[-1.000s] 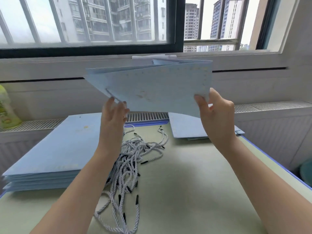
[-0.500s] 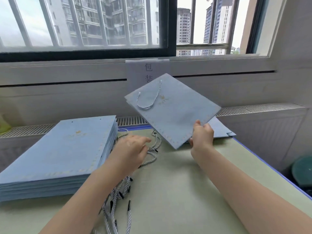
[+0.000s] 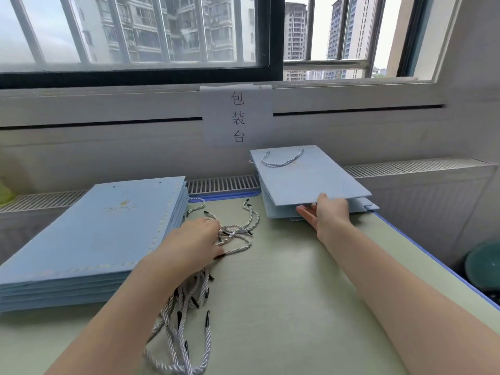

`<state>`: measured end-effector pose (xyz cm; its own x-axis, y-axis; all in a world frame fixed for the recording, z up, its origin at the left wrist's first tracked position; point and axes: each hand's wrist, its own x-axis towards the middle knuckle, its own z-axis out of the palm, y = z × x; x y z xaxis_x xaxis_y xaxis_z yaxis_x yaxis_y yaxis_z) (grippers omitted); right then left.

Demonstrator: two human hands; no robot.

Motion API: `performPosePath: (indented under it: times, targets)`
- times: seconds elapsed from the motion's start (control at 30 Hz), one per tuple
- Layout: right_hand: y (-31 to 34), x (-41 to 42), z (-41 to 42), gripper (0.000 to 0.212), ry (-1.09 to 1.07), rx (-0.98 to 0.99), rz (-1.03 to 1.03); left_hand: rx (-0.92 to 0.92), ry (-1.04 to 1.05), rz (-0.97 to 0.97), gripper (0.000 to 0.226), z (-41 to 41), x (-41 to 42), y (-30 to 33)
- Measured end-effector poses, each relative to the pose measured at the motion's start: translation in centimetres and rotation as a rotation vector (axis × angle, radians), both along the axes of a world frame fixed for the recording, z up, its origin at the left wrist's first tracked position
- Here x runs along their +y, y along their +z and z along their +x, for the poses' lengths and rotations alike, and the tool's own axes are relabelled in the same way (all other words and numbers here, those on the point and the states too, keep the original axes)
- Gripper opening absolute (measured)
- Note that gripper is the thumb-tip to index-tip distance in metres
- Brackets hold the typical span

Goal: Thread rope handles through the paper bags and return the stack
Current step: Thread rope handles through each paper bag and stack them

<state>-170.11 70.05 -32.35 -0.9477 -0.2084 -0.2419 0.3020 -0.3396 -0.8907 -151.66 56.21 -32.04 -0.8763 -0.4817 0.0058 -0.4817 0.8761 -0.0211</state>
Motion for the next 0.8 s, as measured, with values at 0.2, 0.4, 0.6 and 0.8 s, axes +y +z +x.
performPosePath:
  times: [0.2, 0.4, 0.6, 0.8]
  targets:
    - [-0.6, 0.0, -1.0, 0.033, -0.203, 0.162, 0.217, 0.012, 0.021, 0.02, 0.032, -0.1, -0.2, -0.1]
    - [2.4, -1.0, 4.7, 0.032, 0.28, 0.675, 0.162, 0.264, 0.056, 0.031, 0.031, 0.3, -0.2, 0.7]
    - [1.6, -1.2, 13.3, 0.025, 1.141, 1.209, 0.523, 0.406, 0.111, 0.046, 0.034, 1.0, -1.6, 1.8]
    - [-1.7, -1.0, 16.5, 0.048, 1.267, 1.696, 0.791, 0.376, 0.089, 0.064, 0.028, 1.2, -2.0, 1.3]
